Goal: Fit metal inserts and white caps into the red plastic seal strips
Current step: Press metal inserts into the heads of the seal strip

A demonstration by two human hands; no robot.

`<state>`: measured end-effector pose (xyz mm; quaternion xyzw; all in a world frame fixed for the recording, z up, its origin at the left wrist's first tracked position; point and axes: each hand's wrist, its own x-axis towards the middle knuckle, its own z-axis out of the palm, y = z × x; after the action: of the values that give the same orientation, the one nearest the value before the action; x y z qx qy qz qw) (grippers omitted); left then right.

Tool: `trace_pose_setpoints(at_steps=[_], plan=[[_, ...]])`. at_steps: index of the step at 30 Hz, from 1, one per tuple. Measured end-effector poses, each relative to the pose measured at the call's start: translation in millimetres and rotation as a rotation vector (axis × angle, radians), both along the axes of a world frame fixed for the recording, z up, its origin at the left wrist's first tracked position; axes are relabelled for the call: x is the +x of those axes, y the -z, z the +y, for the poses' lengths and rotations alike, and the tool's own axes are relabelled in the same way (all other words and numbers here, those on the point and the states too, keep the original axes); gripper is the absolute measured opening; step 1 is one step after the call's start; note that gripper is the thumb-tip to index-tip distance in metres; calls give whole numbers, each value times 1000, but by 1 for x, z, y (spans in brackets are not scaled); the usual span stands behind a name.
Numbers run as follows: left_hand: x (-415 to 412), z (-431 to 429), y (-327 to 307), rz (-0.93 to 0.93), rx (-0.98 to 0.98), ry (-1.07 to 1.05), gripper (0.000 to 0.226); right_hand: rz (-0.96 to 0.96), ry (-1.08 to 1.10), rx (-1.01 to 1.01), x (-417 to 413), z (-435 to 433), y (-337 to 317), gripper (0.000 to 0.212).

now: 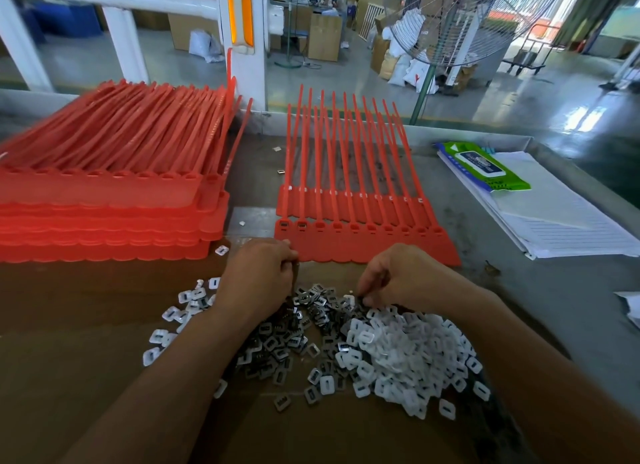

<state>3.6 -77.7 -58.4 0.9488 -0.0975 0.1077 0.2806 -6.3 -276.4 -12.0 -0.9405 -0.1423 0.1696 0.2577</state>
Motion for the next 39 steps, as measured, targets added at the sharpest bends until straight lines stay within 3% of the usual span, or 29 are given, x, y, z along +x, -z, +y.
trace_pose_setpoints(at_steps=[5, 11, 17, 23, 32, 39], plan=[[0, 0, 0, 1, -4, 3, 29, -42, -21, -55, 0, 1, 2, 9], [-1, 0, -1, -4, -5, 7, 29, -62, -34, -98, 0, 3, 0, 11], [-1, 0, -1, -4, -11, 9, 29, -17, 103, 149, 5, 4, -4, 19], [-1, 0, -2, 12, -26, 14, 29, -80, 190, 236, 23, 14, 1, 20], [-3, 1, -4, -3, -35, 21, 24, -313, 218, 122, 68, 43, 7, 21], [-3, 1, -4, -18, -50, 30, 24, -250, 244, 63, 85, 55, 21, 23]])
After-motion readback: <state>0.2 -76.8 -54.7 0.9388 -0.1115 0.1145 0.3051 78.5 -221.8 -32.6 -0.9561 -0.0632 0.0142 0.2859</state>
